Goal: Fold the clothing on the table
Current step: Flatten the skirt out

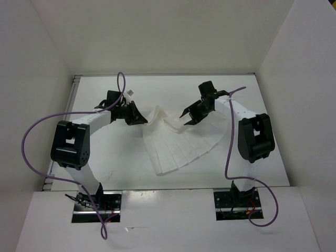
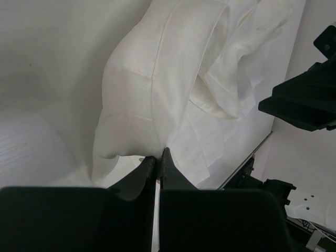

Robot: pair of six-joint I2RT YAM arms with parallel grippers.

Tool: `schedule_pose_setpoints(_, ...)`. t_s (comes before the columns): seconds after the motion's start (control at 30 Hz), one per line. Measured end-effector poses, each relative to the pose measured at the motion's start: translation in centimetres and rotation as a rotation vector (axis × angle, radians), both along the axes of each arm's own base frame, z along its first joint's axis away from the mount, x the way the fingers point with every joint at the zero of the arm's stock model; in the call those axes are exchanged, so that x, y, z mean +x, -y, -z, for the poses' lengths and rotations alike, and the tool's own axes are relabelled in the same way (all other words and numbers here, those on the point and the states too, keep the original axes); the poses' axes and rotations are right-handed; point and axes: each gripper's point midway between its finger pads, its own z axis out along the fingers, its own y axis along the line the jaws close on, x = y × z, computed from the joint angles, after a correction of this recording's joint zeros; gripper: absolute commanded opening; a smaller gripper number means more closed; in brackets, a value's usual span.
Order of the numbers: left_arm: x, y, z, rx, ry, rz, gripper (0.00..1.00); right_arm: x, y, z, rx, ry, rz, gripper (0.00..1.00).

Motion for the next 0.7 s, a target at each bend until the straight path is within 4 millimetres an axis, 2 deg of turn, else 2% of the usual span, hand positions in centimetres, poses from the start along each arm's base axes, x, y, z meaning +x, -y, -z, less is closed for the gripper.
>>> schedule_pose_setpoints(0.43, -0.1, 0.1, -0.1, -0.005, -0.001, 0.005, 0.00, 0.1, 1.2, 3.4, -0.096, -0.054, 0.013, 0.48)
schedule_pose_setpoints(0.7, -0.1, 0.1, -0.1, -0.005, -0.001, 0.005, 0.00, -0.4, 0.2, 5.1, -0.109, -0.093, -0.020, 0.45)
